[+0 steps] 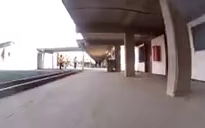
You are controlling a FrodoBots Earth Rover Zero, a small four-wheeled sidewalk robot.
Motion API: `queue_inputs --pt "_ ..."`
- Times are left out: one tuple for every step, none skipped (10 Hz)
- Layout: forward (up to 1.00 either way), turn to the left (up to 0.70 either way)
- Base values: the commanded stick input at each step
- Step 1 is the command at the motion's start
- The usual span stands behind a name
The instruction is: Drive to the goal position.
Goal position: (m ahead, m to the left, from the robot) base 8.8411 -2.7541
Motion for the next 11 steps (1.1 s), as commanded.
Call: queue_inputs --pt "0.70 0.16" --pt "0.70 0.25" --pt "0.70 0.34" --pt "0.70 0.18" --pt "0.70 0.04" --pt "0.70 0.00" --pt "0.70 0.00" --pt "0.70 0.00" --pt "0.70 0.00" --pt "0.70 0.00" --pt "0.70 0.00"
